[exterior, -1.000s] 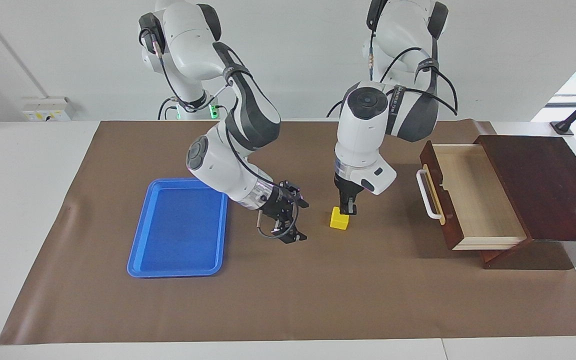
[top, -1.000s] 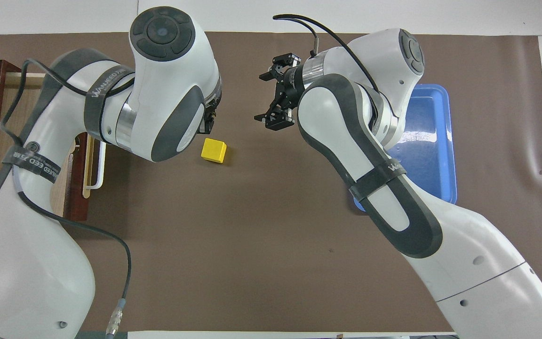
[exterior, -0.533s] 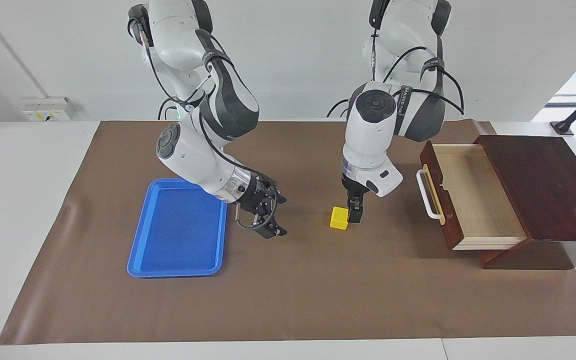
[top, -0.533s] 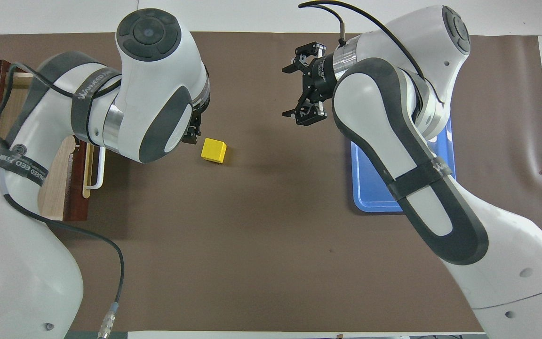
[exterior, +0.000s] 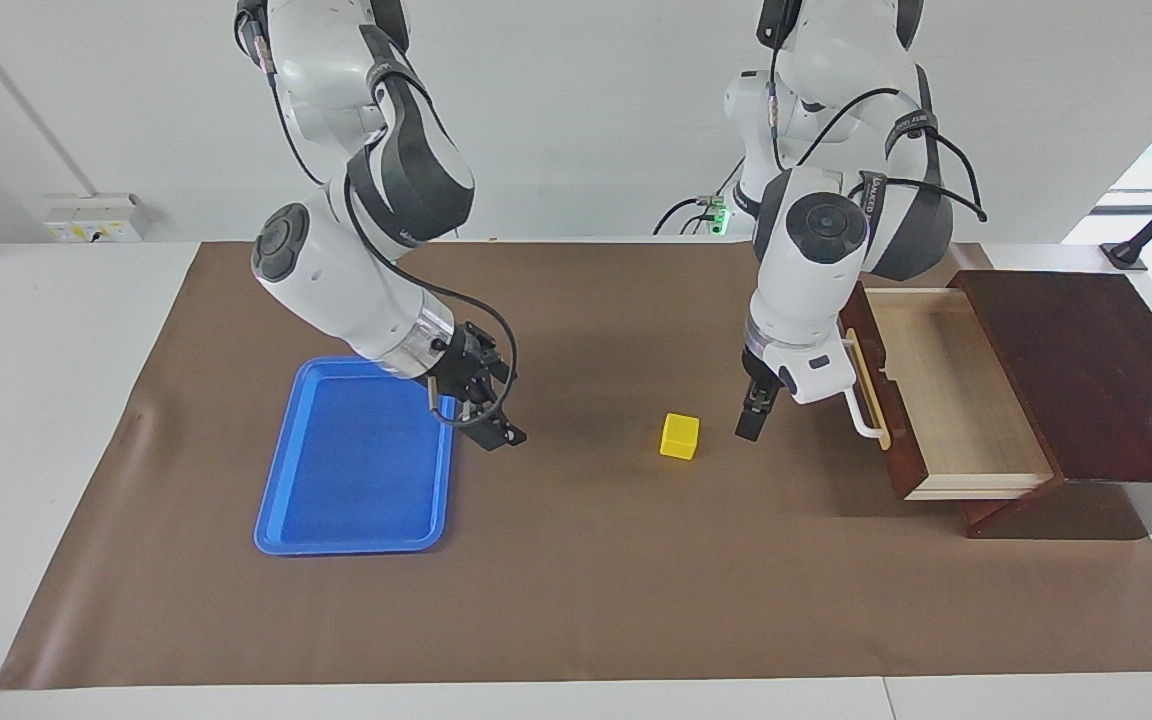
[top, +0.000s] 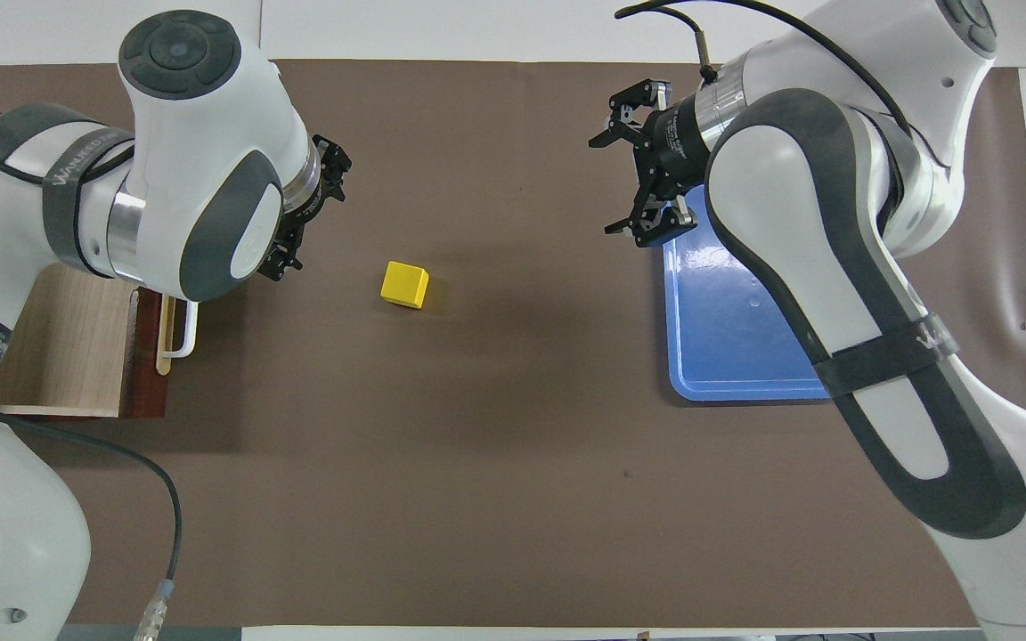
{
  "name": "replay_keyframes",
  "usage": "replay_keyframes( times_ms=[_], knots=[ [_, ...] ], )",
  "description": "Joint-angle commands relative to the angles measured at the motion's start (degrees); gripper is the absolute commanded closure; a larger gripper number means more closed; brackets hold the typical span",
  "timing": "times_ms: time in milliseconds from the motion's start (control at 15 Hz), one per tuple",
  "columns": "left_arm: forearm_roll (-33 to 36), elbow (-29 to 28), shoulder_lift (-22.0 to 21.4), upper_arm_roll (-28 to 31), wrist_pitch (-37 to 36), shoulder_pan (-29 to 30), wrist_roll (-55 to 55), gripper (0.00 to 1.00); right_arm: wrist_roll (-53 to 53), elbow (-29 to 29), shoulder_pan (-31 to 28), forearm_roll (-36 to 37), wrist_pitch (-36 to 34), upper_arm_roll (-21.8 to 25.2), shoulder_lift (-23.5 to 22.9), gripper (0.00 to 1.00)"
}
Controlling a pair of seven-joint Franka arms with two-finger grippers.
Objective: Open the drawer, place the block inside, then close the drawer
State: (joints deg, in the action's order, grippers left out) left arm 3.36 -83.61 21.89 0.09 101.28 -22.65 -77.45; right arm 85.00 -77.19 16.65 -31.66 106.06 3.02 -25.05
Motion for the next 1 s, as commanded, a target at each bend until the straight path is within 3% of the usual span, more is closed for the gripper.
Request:
replay_keyframes(
  times_ms=[0,200,533,933],
  knots=[
    [-0.2,-4.19,-3.43,-0.17,-3.26,0.32,10.0,0.0,-4.82,-2.27,-2.4,2.13,-3.74,-0.47,3.34,0.0],
    [-0.2,-4.54,-3.87,-0.17,-7.05,1.47,19.51,0.0,-11.41,-2.27,-5.13,5.11,-8.84,-0.47,5.62,0.0],
    [-0.11,-8.67,-5.8,0.0,-6.89,2.86,27.96,0.0,-22.31,-2.18,-7.5,13.89,-15.17,-0.47,9.75,0.0],
    [-0.11,-8.67,-5.72,0.09,-6.27,6.82,25.1,0.0,-43.48,-2.79,-10.85,23.56,-19.57,-0.47,14.76,0.0]
  ],
)
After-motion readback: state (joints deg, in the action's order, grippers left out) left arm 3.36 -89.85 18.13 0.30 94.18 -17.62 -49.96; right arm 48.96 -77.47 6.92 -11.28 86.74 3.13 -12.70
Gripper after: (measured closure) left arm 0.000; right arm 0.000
